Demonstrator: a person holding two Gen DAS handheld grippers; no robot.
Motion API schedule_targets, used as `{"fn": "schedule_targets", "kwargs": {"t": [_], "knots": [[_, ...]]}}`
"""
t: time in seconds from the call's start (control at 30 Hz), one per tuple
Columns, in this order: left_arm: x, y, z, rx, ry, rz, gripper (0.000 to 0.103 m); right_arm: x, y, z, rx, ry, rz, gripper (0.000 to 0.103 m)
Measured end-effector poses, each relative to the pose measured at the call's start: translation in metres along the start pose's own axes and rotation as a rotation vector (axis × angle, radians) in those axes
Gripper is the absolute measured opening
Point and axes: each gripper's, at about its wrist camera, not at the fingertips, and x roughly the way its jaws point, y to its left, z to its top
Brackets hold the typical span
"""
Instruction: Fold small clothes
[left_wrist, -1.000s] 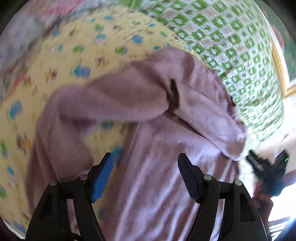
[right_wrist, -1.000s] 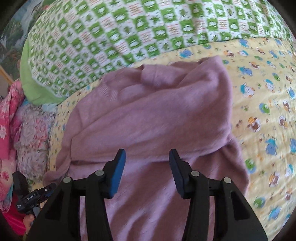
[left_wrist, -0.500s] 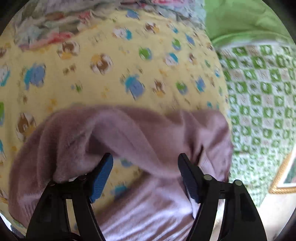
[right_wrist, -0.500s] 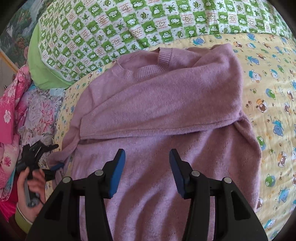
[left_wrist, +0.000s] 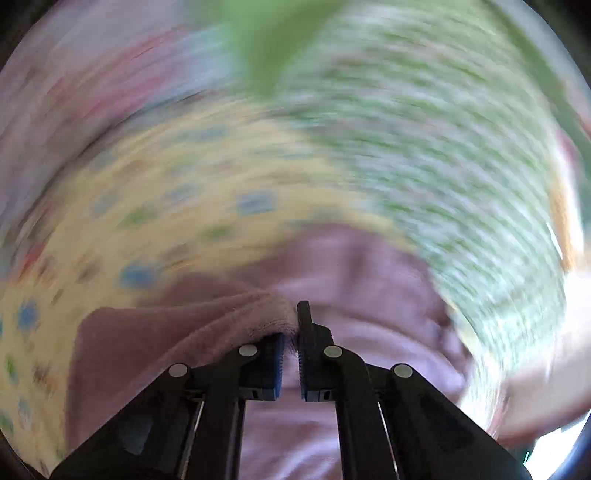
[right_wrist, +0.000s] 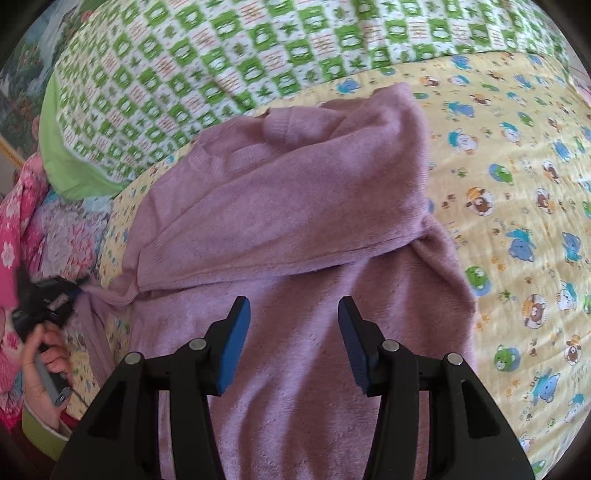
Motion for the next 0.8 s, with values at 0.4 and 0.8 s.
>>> {"fn": "schedule_targets", "kwargs": {"t": [0.4,0.8], "knots": [[0.108,-0.159,-0.140,0.860,0.295,0.091,0.044,-0.011,-0.009,0.024,0.031,-0.035,-0.025,0.051],[0.046,0.017,-0.109,0.317,0.248,0.122,0.053,0.055,0.226,0.034,-0.654,0.038,0.347,0.057]]}}
